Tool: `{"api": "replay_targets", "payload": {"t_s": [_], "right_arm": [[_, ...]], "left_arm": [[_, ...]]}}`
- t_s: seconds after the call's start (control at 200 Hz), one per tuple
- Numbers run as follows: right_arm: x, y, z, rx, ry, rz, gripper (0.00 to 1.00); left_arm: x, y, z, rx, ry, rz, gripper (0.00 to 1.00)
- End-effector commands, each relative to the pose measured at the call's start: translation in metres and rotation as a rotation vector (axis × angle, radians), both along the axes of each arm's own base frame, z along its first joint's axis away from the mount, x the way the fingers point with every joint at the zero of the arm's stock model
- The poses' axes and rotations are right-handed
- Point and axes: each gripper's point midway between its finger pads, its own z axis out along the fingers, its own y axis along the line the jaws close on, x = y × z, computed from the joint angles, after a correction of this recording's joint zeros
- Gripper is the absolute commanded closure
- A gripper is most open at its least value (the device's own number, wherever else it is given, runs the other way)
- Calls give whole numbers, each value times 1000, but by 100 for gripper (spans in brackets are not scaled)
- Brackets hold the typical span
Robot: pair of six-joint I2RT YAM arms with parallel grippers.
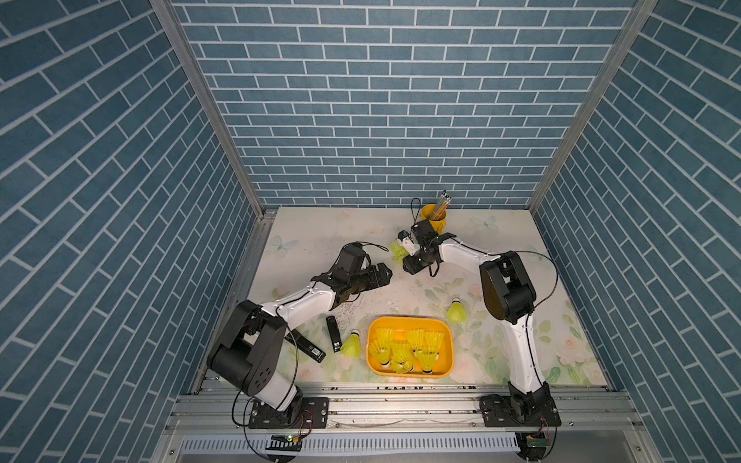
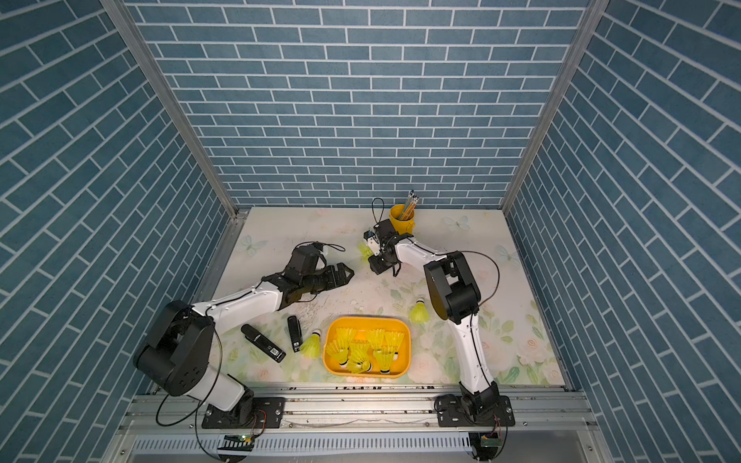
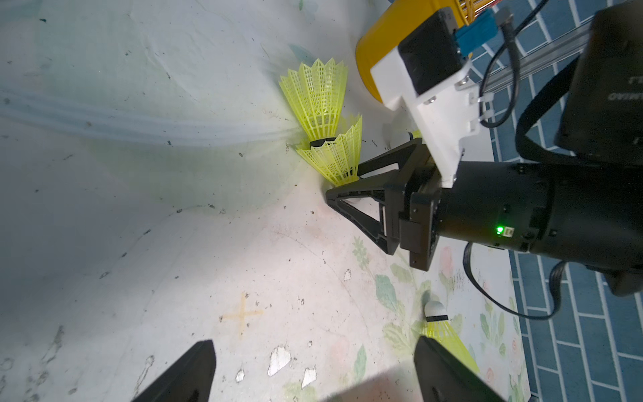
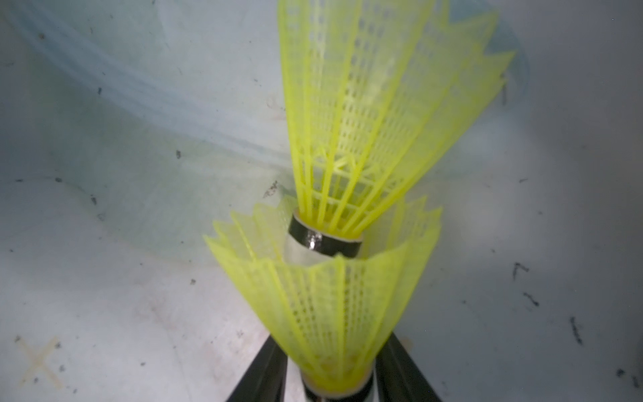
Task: Put the shuttlecocks into the storage box
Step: Pick up the shuttlecock at the center of the board.
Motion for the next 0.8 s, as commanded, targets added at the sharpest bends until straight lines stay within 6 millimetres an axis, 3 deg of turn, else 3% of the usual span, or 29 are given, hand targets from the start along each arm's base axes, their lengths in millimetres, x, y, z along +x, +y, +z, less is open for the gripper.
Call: {"api": "replay_targets", "payload": {"t_s": [0.0,0.075,0.275,0.335,0.485,0.795], "right_arm": [[-7,0,-14,-34,41,23,66],[-10,4,-11,-35,36,32,73],[-20,2,4,-1,18,17,81],[-22,3,23,31,-4,15,82],[-34,1,39,68,0,9,82],[-61,-6,53,127,40,-9,82]], "left_arm": [[-2,4,6,5,-17,-8,5],[-3,5,5,10,-15,-9,5],[-7,8,5,17,-18,-9,5],[-8,9,6,16,-21,-9,5],[-10,9,7,14,-22,-11,5],[-13,9,9,15,-25,-19,5]]}}
